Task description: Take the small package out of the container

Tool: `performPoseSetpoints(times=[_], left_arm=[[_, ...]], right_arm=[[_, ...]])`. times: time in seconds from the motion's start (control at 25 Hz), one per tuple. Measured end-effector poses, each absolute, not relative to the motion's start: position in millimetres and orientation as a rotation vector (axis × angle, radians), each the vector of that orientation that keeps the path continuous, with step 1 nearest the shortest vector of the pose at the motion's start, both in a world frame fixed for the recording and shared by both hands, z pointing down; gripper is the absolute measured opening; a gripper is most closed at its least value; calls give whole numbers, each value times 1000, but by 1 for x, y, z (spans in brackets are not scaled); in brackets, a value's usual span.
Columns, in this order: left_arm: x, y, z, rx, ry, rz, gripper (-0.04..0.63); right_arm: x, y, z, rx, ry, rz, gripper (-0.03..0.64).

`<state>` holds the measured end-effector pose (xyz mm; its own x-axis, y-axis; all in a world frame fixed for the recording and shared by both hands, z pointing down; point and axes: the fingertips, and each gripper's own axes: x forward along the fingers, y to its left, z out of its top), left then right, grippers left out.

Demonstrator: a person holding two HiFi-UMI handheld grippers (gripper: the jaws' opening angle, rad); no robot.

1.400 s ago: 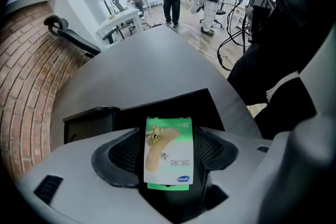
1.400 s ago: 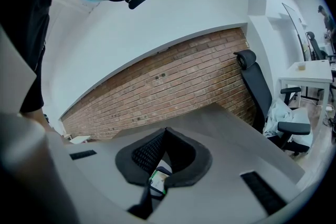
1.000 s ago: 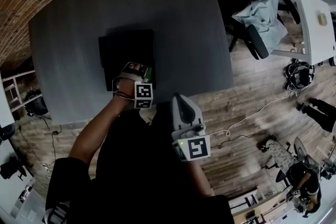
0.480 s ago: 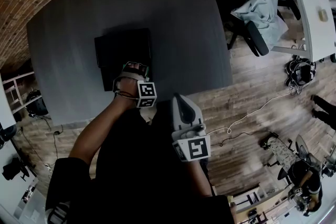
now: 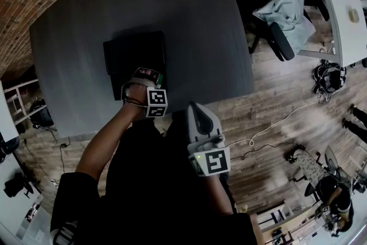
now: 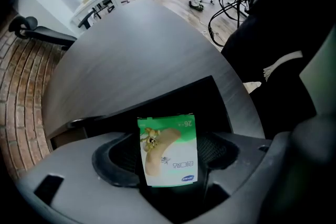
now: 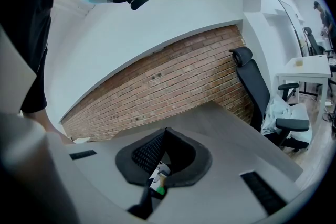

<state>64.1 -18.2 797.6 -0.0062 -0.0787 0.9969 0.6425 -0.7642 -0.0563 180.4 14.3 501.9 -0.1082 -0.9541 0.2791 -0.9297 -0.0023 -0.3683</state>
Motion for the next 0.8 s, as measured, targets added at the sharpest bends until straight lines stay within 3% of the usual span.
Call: performPoseSetpoints(times=[0.8], left_arm=[[44,-27,781,-1899,-456,-1849,336]], right_arm=[[165,1,500,-1978,2269,-685,23]])
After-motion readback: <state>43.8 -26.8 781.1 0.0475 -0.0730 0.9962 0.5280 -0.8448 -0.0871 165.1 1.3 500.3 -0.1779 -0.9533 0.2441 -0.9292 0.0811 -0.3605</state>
